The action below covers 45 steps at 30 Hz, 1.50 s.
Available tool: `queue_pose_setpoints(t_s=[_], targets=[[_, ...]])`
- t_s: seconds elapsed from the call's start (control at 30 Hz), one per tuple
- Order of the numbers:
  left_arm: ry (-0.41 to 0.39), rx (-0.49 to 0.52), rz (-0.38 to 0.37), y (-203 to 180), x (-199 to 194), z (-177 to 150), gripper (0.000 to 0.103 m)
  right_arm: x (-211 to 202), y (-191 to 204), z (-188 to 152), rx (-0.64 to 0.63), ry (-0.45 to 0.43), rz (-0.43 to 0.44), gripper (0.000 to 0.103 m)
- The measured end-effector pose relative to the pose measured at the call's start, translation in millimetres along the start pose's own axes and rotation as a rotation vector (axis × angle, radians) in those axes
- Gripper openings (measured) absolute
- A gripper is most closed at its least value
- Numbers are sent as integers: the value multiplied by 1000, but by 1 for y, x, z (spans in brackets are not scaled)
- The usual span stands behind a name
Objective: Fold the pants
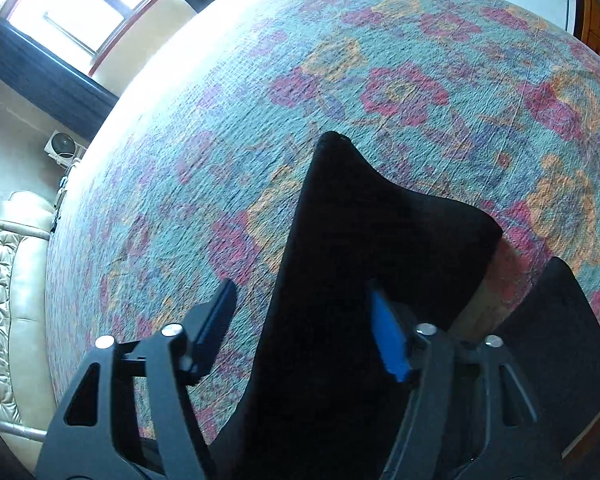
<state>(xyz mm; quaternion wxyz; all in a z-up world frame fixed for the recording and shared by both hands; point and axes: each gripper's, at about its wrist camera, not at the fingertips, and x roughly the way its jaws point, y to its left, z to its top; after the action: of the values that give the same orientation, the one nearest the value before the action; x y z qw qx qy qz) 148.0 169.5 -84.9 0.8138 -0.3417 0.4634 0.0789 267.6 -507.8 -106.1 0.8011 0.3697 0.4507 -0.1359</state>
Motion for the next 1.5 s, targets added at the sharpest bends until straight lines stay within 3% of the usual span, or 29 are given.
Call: queue_pose_setpoints(t_s=[0.07,0.1,0.27,0.4,0.63,0.77,0.8,0.83,0.87,0.93,0.97,1.0,1.13,1.23,1.33,1.5], targets=[[8,-4,-2,4,2,0,83,6,-7,-3,5,31,34,18],[9,-13,-5,6,2,0,84,2,-10,-6,9,22,60,13],[8,-27,-15,9,-1,1,85,-58,-47,-38,3,-126,174,11],[13,-12,2,9,-3,-1,85,-111,-111,-78,91,-262,182,11],[25,19,24,6,-5,-3,86,-97,-211,-131,377,-166,215,8],[31,32,26,6,-6,-3,86,-94,-212,-137,392,-175,290,13],[32,33,27,6,-6,-4,86,-94,-210,-136,401,-177,337,21],[32,34,29,5,-7,-4,86,-93,-210,-136,417,-188,373,39],[32,37,33,5,-7,-5,86,-93,-208,-134,425,-195,395,47],[33,53,45,2,-7,-6,86,-91,-205,-127,406,-181,397,28],[35,61,52,1,-8,-6,86,-92,-201,-126,393,-174,384,7],[42,69,58,-1,-8,-7,86,-95,-196,-122,391,-182,384,6],[62,76,44,-3,-11,-8,86,-115,-200,-118,395,-209,349,5],[66,60,35,0,-11,-7,86,-99,-215,-126,440,-173,316,5],[72,51,26,2,-12,-5,86,-86,-224,-138,522,-160,386,8],[79,60,35,3,-9,-3,87,-82,-186,-151,430,-112,507,38]])
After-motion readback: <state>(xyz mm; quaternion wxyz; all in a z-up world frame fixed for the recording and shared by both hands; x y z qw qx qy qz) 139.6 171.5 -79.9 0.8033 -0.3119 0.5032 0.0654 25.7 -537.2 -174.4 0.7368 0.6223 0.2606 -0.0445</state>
